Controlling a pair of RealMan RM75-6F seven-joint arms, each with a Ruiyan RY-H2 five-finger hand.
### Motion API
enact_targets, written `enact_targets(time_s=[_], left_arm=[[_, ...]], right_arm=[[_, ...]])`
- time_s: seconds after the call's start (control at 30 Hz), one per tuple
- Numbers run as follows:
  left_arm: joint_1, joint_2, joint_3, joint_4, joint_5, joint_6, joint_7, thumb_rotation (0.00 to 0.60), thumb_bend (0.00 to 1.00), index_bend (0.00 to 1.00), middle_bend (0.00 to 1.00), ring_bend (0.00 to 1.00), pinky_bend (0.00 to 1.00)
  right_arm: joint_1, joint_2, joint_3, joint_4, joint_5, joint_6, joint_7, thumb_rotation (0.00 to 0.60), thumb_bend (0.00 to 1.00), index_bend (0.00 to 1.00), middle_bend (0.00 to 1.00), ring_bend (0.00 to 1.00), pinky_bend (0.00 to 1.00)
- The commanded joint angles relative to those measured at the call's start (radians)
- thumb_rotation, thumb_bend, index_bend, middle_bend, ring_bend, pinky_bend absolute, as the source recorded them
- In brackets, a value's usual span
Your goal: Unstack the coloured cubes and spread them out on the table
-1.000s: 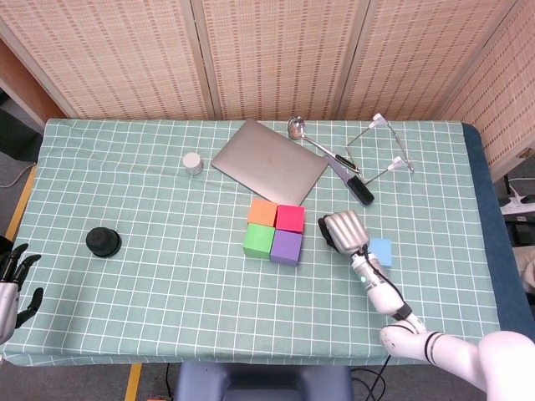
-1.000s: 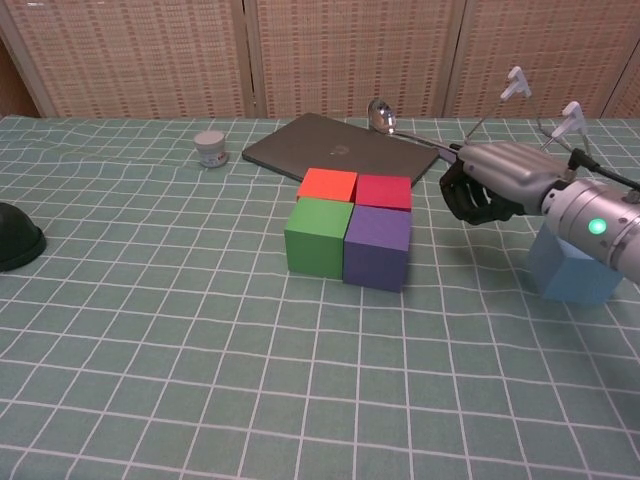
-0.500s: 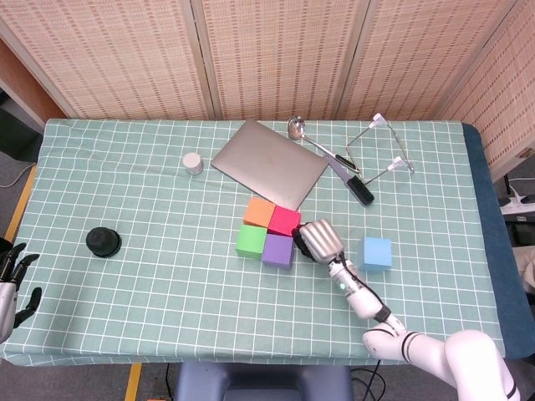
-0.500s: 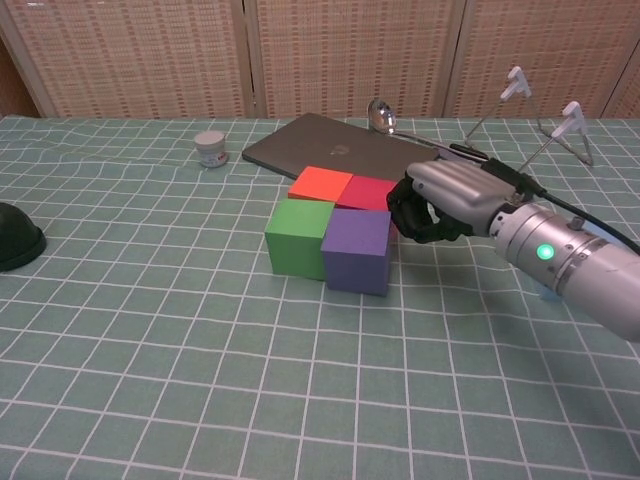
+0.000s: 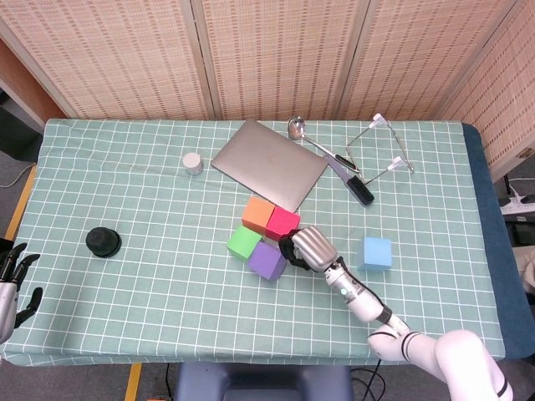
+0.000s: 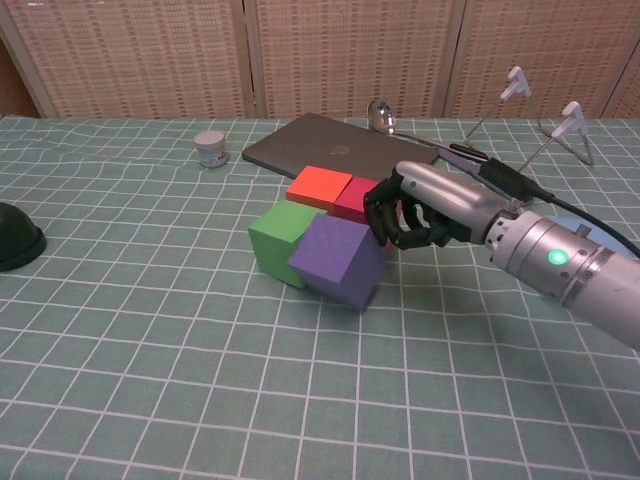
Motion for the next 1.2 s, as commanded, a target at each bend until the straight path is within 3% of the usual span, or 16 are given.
enact_targets(time_s=[0.03, 0.27, 0.57, 0.73, 0.9, 0.97, 1.2], left_arm=[[-0.001, 0.0, 0.0, 0.001, 0.0, -0.002, -0.001, 0.6, 0.39, 0.24, 0.13, 0.16, 0.33], [-0.003, -0.002, 0.0, 0.003, -0.001, -0.006, -0.001, 0.6, 0.39, 0.24, 0.13, 0.16, 0.33], [-0.007, -0.005, 0.002, 0.005, -0.002, -0.014, 0.002, 0.6, 0.39, 0.24, 0.13, 0.16, 0.33], [-0.008, -0.006, 0.001, 0.006, -0.004, -0.017, 0.003, 0.6, 0.39, 0.24, 0.13, 0.16, 0.33], [-0.01, -0.008, 0.001, 0.006, -0.007, -0.021, 0.004, 0.6, 0.39, 0.24, 0.13, 0.16, 0.33], [-0.011, -0.009, 0.002, 0.005, -0.007, -0.023, 0.006, 0.6, 0.39, 0.24, 0.13, 0.16, 0.33], [-0.013, -0.01, 0.003, 0.007, -0.006, -0.024, 0.01, 0.6, 0.39, 0.24, 0.13, 0.16, 0.33]], right_arm=[[0.025, 0.051, -0.075, -0.004, -0.074, -0.015, 0.238, 0.6, 1.0, 0.77, 0.62, 0.53, 0.7], [0.028, 0.083, -0.129, 0.018, -0.157, 0.104, 0.432, 0.6, 1.0, 0.75, 0.6, 0.52, 0.69], [-0.008, 0.123, -0.105, -0.012, -0.158, 0.267, 0.511, 0.6, 0.94, 0.69, 0.56, 0.48, 0.67], [-0.032, 0.175, -0.072, -0.096, -0.106, 0.243, 0.349, 0.6, 0.74, 0.58, 0.48, 0.4, 0.62], [-0.042, 0.301, -0.075, -0.338, -0.027, 0.085, 0.104, 0.6, 0.37, 0.32, 0.31, 0.25, 0.53], [-0.04, 0.344, -0.08, -0.426, -0.006, 0.032, 0.027, 0.6, 0.27, 0.25, 0.27, 0.21, 0.48], [-0.032, 0.352, -0.074, -0.508, 0.019, -0.046, -0.094, 0.6, 0.11, 0.13, 0.16, 0.07, 0.22]])
